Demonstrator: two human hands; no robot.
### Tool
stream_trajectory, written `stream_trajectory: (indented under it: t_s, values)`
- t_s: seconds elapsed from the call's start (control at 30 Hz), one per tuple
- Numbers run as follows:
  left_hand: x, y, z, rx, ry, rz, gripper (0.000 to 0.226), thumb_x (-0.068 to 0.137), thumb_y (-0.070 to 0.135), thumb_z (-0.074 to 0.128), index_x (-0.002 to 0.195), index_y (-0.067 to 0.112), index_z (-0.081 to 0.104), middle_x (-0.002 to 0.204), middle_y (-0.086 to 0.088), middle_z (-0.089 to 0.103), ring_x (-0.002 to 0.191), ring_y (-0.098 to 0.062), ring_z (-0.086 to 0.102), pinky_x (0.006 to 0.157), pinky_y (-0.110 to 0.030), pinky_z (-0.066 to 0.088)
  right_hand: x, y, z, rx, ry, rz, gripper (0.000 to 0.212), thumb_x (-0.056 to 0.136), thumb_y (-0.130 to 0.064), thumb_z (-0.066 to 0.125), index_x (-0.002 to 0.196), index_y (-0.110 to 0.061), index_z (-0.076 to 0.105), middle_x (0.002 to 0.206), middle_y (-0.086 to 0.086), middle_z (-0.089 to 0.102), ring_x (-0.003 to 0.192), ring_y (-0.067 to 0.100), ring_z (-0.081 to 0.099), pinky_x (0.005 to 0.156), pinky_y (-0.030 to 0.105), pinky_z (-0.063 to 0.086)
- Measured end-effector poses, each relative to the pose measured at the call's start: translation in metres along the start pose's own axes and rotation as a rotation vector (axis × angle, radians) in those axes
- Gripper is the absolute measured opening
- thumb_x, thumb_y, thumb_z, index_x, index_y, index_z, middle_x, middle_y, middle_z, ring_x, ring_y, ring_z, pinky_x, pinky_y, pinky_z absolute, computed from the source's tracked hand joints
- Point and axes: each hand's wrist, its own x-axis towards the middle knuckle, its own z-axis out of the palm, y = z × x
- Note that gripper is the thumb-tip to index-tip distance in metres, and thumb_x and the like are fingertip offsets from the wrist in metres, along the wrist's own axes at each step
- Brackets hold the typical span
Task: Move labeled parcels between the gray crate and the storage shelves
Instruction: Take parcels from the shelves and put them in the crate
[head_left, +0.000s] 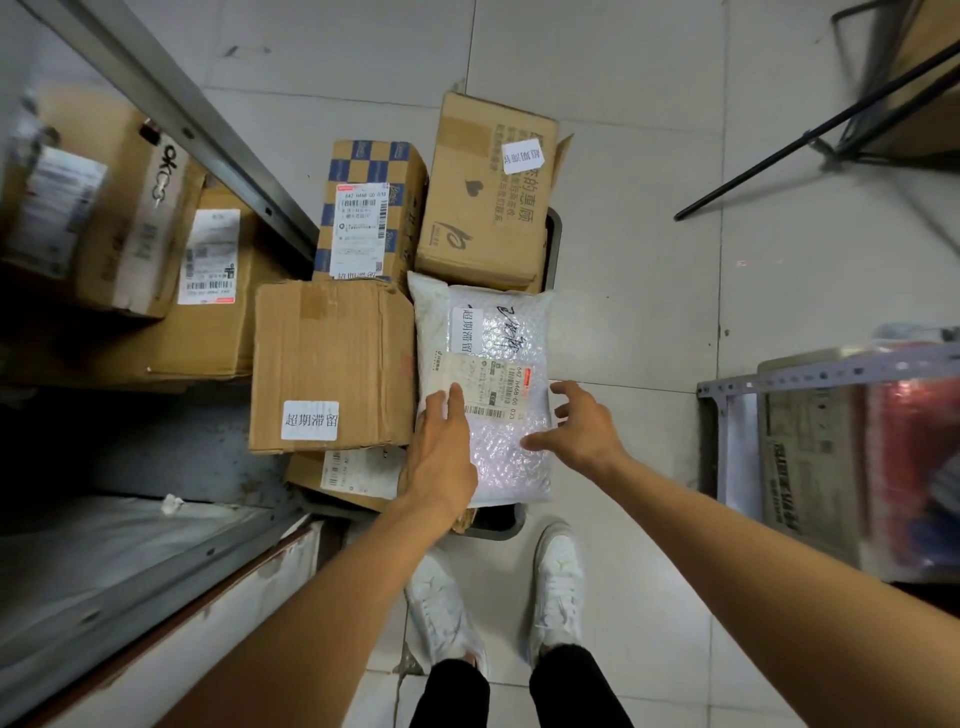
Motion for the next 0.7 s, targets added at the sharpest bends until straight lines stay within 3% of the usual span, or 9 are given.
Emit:
stream_trajectory:
  t_s: [0.17, 0.3, 0.43, 0.57, 0.7]
  values:
    - [-0.019, 0.015, -0.045, 0.092, -0.02, 0.077, 0.073, 0.088, 0.01, 0.063, 0.15, 0.012, 0.024, 0.143, -0.008, 0.037, 0.127, -0.022, 0.042, 0.1, -0.032, 0.042, -0.032, -0.029, -0.036, -0.25, -0.125, -0.057, 0.085, 0.067, -0.024, 0.088, 0.139, -0.015, 0.044, 0.134, 0.009, 0.053, 0.117, 0.027, 0.056, 0.094, 0.034, 0.048]
    - [-0.041, 0.038, -0.106, -0.006, -0.021, 0.118, 0.067, 0.084, 0.013, 0.071, 0.144, 0.014, 0.04, 0.14, -0.006, 0.047, 0.126, -0.021, 0.046, 0.101, -0.029, 0.039, -0.073, -0.075, -0.083, -0.463, -0.224, -0.155, 0.078, 0.068, -0.025, 0.087, 0.136, -0.016, 0.049, 0.133, 0.008, 0.056, 0.117, 0.025, 0.055, 0.086, 0.027, 0.043]
    - [-0.078, 0.076, -0.19, -0.064, 0.062, 0.214, 0.062, 0.078, 0.013, 0.076, 0.135, 0.015, 0.051, 0.133, -0.002, 0.057, 0.122, -0.015, 0.053, 0.102, -0.029, 0.043, -0.129, -0.138, -0.142, -0.575, -0.185, -0.253, 0.077, 0.068, -0.024, 0.086, 0.136, -0.018, 0.05, 0.133, 0.006, 0.056, 0.117, 0.024, 0.055, 0.091, 0.029, 0.045]
    - [-0.128, 0.122, -0.289, 0.015, 0.17, 0.34, 0.051, 0.081, 0.013, 0.074, 0.129, 0.015, 0.057, 0.124, 0.001, 0.062, 0.111, -0.01, 0.057, 0.093, -0.018, 0.042, -0.201, -0.214, -0.207, -0.636, -0.101, -0.374, 0.07, 0.073, -0.019, 0.081, 0.136, -0.017, 0.05, 0.131, 0.004, 0.057, 0.116, 0.023, 0.056, 0.088, 0.027, 0.044]
    - [-0.186, 0.166, -0.391, 0.17, 0.27, 0.421, 0.045, 0.08, 0.016, 0.075, 0.122, 0.01, 0.062, 0.114, -0.006, 0.067, 0.103, -0.018, 0.063, 0.094, -0.032, 0.05, -0.278, -0.288, -0.272, -0.671, 0.021, -0.47, 0.068, 0.073, -0.017, 0.081, 0.134, -0.019, 0.051, 0.129, 0.005, 0.057, 0.112, 0.023, 0.057, 0.084, 0.029, 0.047]
